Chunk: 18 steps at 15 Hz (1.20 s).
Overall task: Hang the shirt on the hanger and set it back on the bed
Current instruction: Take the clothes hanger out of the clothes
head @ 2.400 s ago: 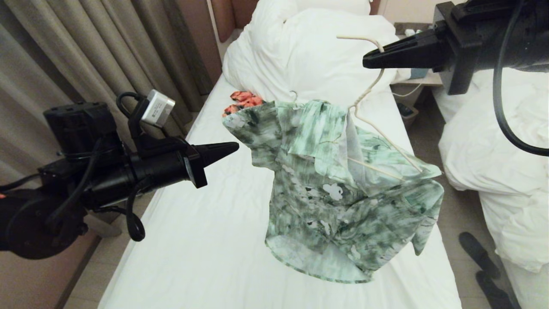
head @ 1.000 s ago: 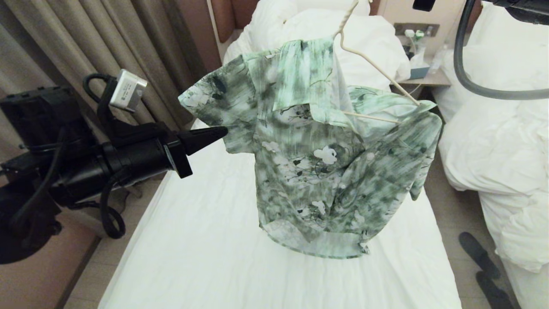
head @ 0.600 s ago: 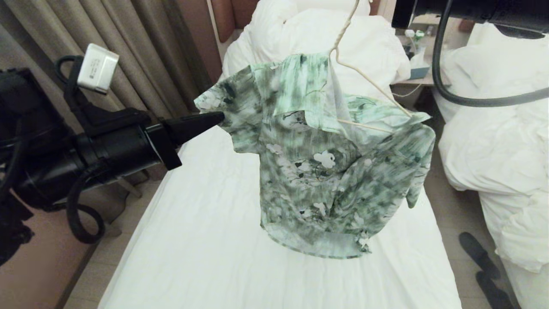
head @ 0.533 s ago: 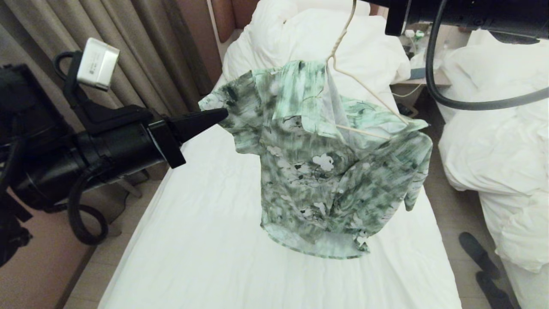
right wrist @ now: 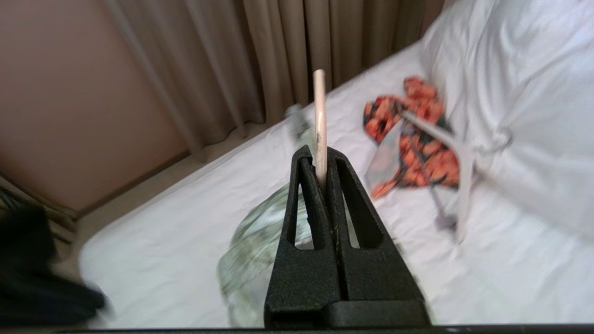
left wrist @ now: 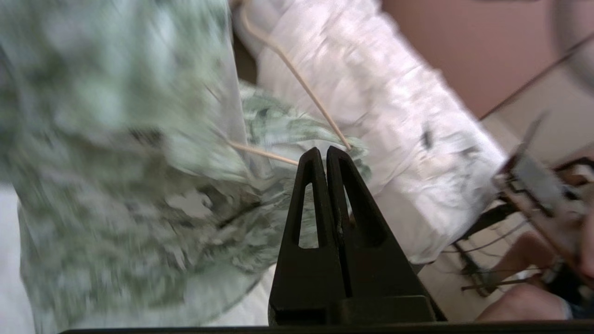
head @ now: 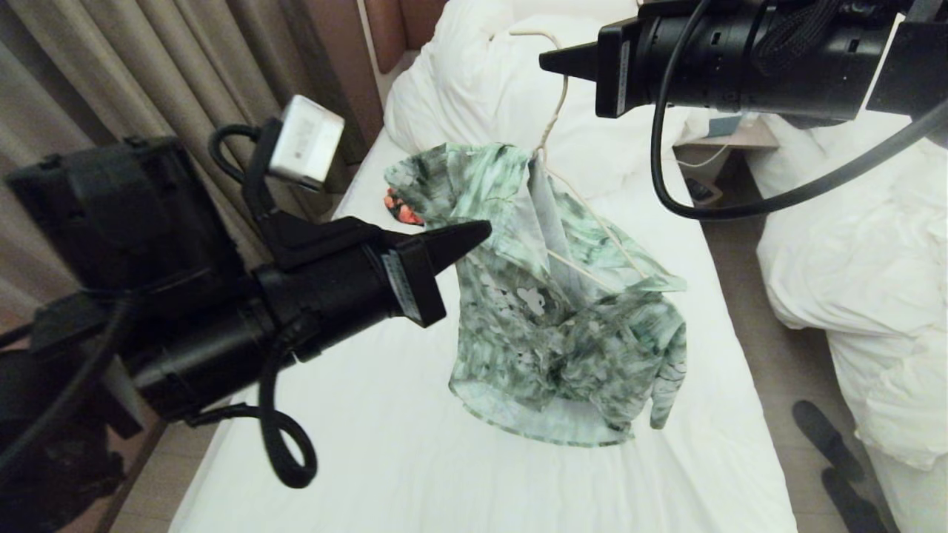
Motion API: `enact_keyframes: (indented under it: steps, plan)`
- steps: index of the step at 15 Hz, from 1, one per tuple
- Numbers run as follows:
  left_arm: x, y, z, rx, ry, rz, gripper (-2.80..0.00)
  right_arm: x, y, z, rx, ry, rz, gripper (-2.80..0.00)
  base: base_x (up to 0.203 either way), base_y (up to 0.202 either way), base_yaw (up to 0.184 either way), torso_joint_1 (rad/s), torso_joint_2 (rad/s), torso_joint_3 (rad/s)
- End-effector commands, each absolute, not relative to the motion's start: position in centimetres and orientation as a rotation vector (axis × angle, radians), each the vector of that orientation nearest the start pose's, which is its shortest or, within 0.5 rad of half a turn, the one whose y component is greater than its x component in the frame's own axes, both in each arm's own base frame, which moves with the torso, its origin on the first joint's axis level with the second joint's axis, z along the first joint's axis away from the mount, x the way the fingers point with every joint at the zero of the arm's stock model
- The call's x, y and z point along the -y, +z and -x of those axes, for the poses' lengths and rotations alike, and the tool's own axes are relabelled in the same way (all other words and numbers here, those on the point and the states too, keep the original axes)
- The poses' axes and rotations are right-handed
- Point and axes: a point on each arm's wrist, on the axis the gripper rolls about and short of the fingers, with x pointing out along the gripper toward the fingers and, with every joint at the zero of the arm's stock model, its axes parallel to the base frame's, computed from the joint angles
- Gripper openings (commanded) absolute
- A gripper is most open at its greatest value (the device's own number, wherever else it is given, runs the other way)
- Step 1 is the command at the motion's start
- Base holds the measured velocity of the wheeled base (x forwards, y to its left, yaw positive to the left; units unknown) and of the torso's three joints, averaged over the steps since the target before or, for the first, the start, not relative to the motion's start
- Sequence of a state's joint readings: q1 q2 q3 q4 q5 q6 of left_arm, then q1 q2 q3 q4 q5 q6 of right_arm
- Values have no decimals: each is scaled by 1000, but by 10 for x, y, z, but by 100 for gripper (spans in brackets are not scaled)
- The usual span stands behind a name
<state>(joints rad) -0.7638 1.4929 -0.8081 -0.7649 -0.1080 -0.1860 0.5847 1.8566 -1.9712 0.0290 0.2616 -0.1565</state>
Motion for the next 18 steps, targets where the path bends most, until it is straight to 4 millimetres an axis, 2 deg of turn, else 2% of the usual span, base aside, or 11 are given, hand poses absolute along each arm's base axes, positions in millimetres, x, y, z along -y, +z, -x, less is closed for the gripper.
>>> enact_keyframes:
  steps: [1,3,4,8,11,15,18]
  plan:
    - [212,224,-198,-107,-850,167,-280,-206,384,-292,122,851,121,-280,0,0,0,0,0,0]
    - [221,208,-205,-159,-839,150,-280,-211,379,-291,99,851,113,-280,0,0,0,0,0,0]
    - [222,204,-209,-166,-827,149,0,-212,376,-290,87,853,115,-280,0,0,0,0,0,0]
    - [218,202,-218,-143,-804,154,0,-212,376,-289,91,851,114,-280,0,0,0,0,0,0]
    - [221,186,-230,-160,-785,144,0,-207,383,-283,109,849,110,-280,0,0,0,0,0,0]
    - [218,170,-253,-123,-733,127,0,-209,377,-279,88,862,114,-280,0,0,0,0,0,0]
    - [217,170,-261,-53,-718,134,0,-215,371,-274,63,887,118,-280,0,0,0,0,0,0]
